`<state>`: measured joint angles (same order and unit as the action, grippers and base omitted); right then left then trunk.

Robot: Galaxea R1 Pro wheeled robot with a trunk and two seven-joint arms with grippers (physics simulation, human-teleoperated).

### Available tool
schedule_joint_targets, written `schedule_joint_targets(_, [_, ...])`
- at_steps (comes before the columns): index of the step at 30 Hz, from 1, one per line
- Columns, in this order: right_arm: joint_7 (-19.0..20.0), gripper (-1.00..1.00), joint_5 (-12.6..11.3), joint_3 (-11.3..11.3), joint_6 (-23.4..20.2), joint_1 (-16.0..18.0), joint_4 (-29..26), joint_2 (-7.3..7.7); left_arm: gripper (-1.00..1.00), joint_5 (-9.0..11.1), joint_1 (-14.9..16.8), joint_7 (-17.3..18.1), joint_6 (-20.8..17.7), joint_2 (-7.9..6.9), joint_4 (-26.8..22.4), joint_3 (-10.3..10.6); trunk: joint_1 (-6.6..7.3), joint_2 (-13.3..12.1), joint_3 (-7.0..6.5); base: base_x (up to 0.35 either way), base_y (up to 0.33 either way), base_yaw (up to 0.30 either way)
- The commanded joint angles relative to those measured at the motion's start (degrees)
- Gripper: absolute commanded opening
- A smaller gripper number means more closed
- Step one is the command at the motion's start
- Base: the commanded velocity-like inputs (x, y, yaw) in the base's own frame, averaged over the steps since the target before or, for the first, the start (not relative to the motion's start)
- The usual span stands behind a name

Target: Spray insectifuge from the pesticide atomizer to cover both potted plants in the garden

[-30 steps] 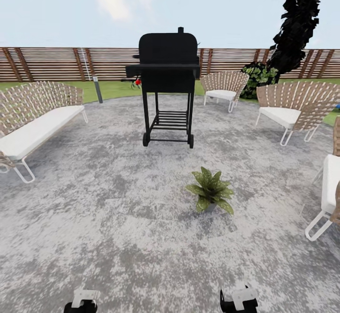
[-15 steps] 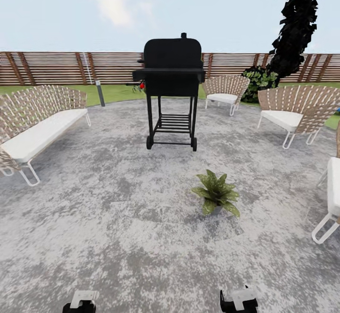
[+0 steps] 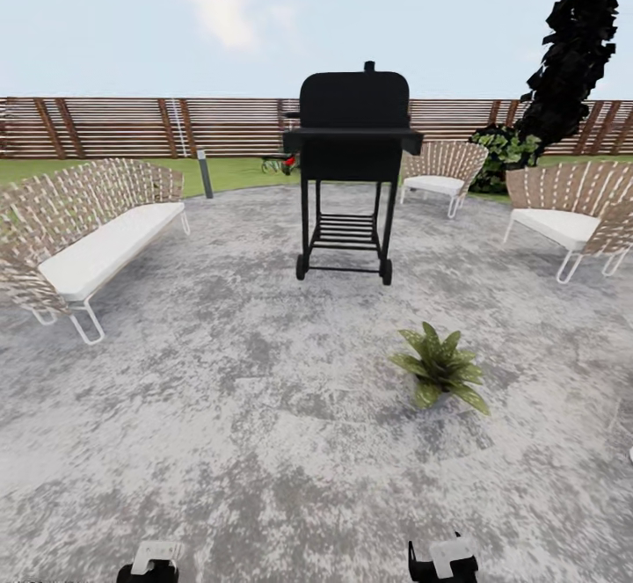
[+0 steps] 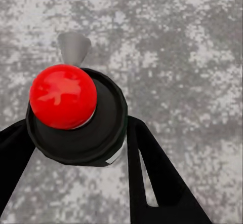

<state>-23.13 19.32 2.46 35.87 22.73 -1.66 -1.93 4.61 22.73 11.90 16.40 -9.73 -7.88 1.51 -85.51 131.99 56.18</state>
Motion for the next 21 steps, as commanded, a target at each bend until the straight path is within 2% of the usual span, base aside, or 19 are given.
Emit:
schedule_joint_targets(1, [-0.60, 1.00, 0.37, 0.25, -0.01, 0.04, 0.07, -0.01, -1.00, 0.49, 0.03, 0.31, 0.12, -0.02, 0.06, 0.12, -0.01, 0.02, 0.01, 0.201, 0.293, 0.248])
schedule_joint_targets(18, [-0.60, 1.00, 0.37, 0.20, 0.00, 0.04, 0.07, -0.01, -1.00, 0.49, 0.03, 0.28, 0.10, -0.03, 0.16, 0.08, -0.01, 0.02, -0.96, 0.217, 0.283, 0.221])
schedule_joint_targets(21, [-0.60, 1.00, 0.37, 0.20, -0.01, 0.03, 0.07, 0.02, -1.00, 0.49, 0.03, 0.26, 0.06, -0.04, 0.22, 0.08, -0.01, 0.02, -1.05, 0.252, 0.242, 0.108])
